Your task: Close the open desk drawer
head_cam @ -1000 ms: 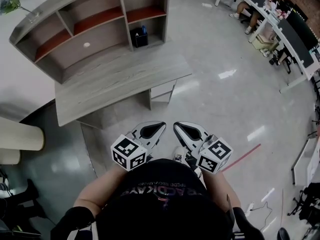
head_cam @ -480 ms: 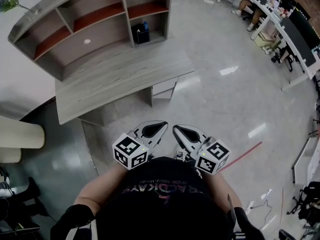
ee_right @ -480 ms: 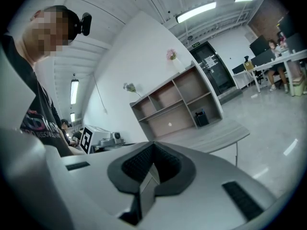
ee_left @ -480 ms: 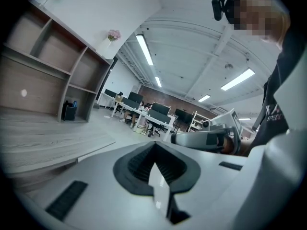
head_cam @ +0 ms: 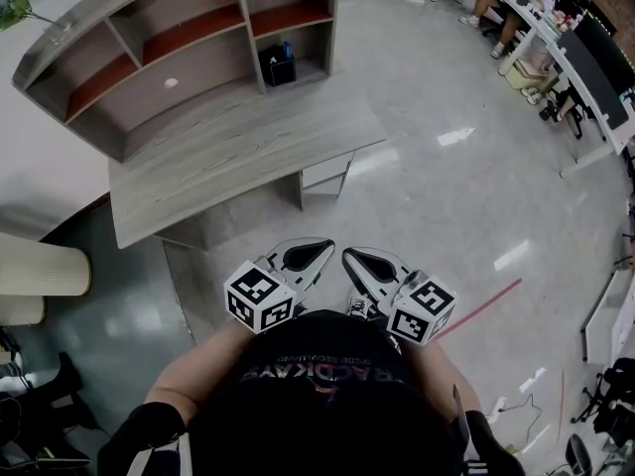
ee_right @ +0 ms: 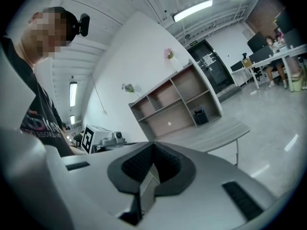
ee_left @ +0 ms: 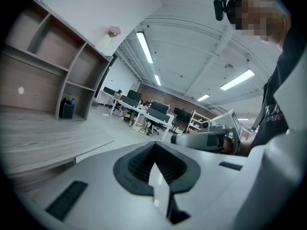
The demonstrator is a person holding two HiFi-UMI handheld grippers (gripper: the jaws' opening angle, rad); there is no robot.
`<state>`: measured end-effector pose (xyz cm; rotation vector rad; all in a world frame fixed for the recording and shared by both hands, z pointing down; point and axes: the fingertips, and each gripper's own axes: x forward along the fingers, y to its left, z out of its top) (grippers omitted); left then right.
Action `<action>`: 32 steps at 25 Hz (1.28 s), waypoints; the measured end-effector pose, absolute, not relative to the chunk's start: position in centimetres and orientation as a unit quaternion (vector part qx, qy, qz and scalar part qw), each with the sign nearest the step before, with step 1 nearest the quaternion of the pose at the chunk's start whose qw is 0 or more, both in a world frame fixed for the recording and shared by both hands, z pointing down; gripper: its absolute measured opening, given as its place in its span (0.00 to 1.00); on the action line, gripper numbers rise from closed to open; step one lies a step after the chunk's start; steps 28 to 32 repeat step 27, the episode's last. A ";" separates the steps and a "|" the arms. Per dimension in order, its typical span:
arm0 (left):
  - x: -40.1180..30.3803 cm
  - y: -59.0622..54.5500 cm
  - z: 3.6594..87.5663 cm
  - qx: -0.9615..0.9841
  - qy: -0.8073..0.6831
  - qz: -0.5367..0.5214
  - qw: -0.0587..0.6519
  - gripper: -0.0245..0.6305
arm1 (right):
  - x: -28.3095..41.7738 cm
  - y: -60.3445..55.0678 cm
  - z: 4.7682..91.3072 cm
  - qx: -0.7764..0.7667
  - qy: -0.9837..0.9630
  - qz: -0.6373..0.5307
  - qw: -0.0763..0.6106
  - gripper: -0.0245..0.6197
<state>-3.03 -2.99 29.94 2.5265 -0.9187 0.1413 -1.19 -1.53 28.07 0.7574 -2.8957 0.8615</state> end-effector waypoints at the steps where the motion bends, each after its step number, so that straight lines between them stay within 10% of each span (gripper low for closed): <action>1: -3.0 -3.0 30.0 0.915 -0.333 0.051 0.223 0.05 | -1.2 -1.6 28.1 0.244 -0.929 0.277 0.014 0.06; 32: -2.5 -2.3 30.2 0.914 -0.335 0.051 0.223 0.05 | -0.6 -0.6 28.4 0.245 -0.928 0.280 0.014 0.06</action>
